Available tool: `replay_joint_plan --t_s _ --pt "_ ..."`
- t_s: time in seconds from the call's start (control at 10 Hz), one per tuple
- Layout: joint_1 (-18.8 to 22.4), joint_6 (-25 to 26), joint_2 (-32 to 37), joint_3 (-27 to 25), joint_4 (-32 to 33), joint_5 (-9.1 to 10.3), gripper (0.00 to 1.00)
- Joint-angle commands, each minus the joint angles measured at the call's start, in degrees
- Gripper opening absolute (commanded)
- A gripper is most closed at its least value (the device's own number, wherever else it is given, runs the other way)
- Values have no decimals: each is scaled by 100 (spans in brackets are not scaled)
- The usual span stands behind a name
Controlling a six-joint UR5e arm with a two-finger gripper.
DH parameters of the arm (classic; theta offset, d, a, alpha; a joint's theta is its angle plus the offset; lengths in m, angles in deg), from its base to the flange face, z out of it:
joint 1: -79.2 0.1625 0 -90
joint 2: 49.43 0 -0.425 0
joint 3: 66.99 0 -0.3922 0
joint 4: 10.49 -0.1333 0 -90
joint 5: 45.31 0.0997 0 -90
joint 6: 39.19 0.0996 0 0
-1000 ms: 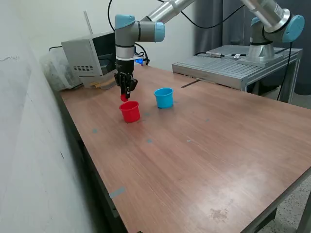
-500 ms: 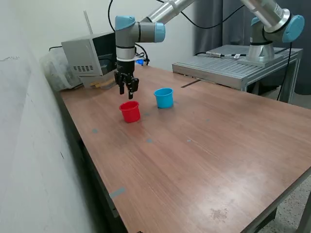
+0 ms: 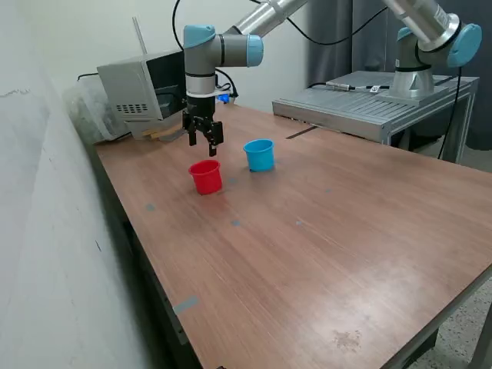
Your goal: Place red objects in the red bin, and blue objects in the blue bin.
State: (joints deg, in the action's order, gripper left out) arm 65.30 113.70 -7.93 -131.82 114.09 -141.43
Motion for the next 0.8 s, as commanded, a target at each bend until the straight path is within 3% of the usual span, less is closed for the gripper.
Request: replay_joint_plan --t_s 0.0,0.2,0.4,0.7 --pt "158 696 749 -720 -817 5 100" --pt "351 1206 1689 -1511 -988 23 100" --pt "502 1199 2866 -2294 -988 41 100" --pt "467 1496 4214 -2771 -1503 41 100"
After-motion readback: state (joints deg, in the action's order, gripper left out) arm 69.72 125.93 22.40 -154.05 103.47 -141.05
